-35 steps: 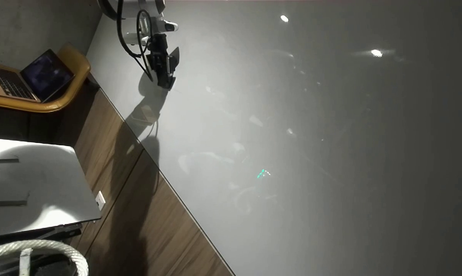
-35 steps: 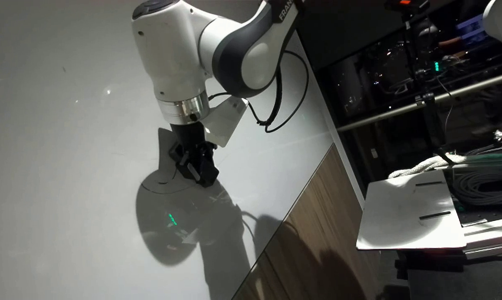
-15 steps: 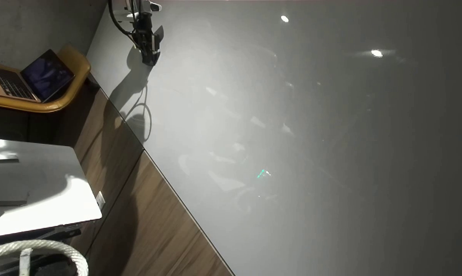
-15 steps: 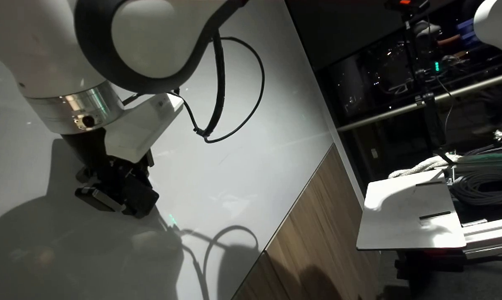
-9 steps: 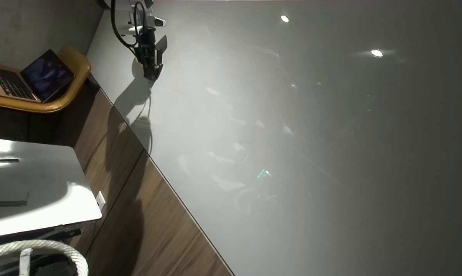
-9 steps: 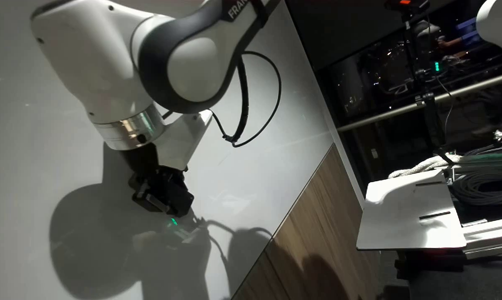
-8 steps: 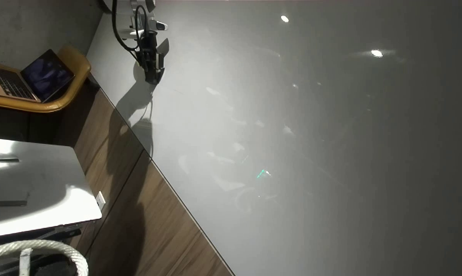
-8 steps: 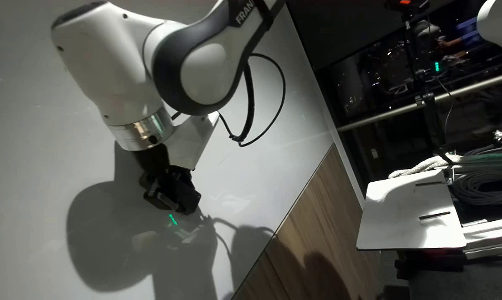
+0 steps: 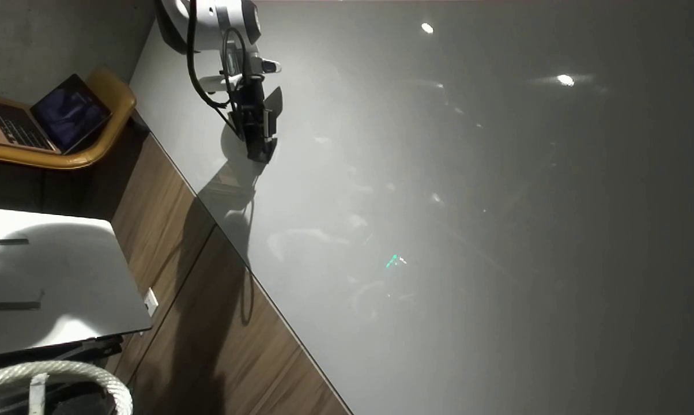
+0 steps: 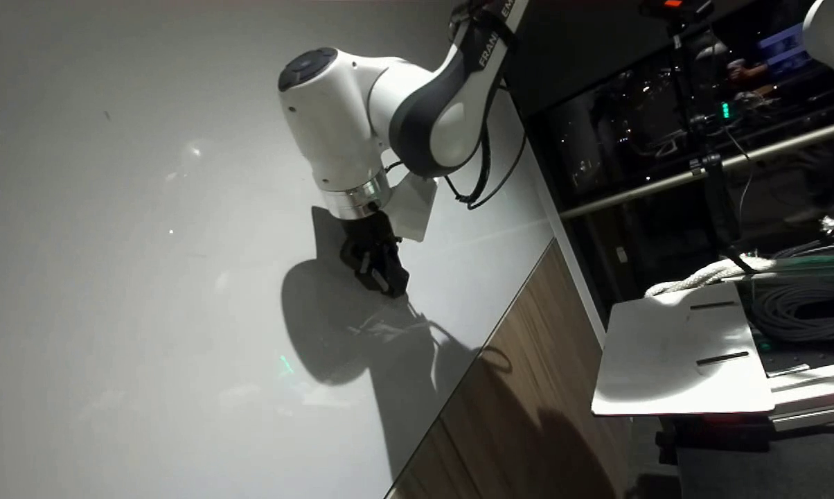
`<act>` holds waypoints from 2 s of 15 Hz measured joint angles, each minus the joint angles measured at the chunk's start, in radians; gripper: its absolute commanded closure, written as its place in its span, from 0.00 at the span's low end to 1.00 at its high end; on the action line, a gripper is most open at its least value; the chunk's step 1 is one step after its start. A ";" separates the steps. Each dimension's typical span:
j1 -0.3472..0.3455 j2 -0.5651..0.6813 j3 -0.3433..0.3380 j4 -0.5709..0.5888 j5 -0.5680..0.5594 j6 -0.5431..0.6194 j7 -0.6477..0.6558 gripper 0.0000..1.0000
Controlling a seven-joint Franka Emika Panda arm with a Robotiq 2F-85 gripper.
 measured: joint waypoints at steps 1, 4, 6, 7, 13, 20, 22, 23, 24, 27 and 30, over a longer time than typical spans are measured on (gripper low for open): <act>-0.028 -0.026 -0.013 -0.038 -0.018 0.023 0.001 0.69; -0.109 -0.089 -0.042 -0.125 -0.063 0.083 0.003 0.69; -0.150 -0.121 -0.048 -0.165 -0.073 0.111 0.003 0.69; -0.162 -0.136 -0.048 -0.184 -0.073 0.121 0.004 0.69; -0.121 -0.209 0.062 -0.397 0.149 0.143 -0.029 0.69; -0.070 -0.332 0.125 -0.618 0.731 0.026 -0.388 0.69; -0.085 -0.367 0.103 -0.653 0.844 -0.054 -0.497 0.69; -0.096 -0.376 0.091 -0.672 0.875 -0.078 -0.531 0.69; -0.108 -0.376 0.079 -0.691 0.895 -0.094 -0.558 0.69; -0.151 -0.358 0.044 -0.744 0.908 -0.101 -0.602 0.69; -0.186 -0.325 0.022 -0.768 0.908 -0.100 -0.627 0.69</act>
